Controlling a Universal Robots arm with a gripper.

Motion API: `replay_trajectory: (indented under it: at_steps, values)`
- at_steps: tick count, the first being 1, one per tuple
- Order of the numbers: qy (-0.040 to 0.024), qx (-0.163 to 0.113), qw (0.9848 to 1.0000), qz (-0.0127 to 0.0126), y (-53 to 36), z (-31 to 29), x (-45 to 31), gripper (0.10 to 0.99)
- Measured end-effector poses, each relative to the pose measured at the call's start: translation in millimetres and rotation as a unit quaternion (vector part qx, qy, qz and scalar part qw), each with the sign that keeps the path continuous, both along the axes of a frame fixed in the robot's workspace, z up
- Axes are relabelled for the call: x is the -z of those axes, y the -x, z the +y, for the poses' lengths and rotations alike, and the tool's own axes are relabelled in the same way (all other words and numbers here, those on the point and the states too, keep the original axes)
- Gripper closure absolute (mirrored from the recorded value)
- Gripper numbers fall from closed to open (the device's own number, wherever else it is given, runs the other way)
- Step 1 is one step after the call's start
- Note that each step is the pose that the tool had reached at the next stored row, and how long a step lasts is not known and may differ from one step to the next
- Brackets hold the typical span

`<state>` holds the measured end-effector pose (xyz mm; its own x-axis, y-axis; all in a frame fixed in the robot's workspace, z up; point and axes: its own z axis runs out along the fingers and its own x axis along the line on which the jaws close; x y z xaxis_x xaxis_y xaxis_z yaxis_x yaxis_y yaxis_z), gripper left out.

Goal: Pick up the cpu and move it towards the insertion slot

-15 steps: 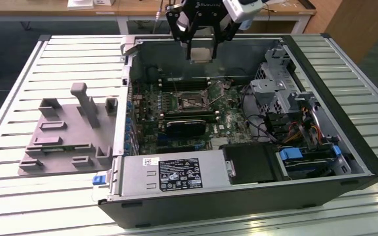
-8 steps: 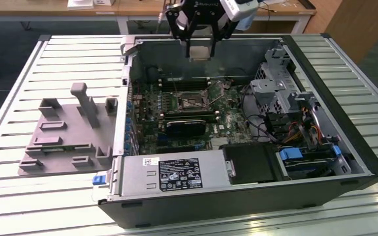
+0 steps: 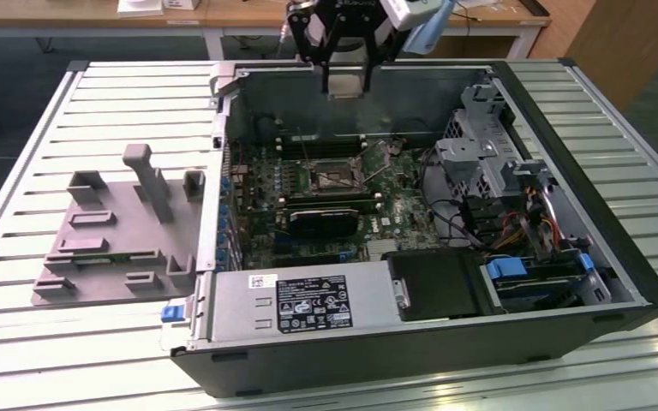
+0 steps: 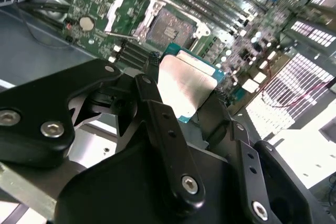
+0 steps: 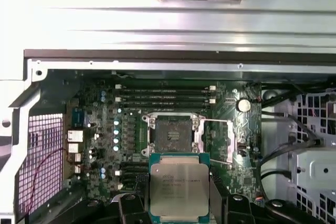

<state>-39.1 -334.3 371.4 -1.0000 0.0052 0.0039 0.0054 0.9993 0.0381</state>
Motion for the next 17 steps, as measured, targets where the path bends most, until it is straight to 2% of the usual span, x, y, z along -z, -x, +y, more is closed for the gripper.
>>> replay_trajectory:
  at_steps: [4, 9, 17]
  values:
    - [0.0000, -0.001, 1.0000, 0.0000, -0.3, 9.3, 1.5, 0.549]
    - [0.0000, -0.002, 1.0000, 0.0000, -0.4, 17.4, 4.0, 0.549]
    - [0.0000, -0.002, 1.0000, 0.0000, -0.4, 18.8, 4.6, 0.549]
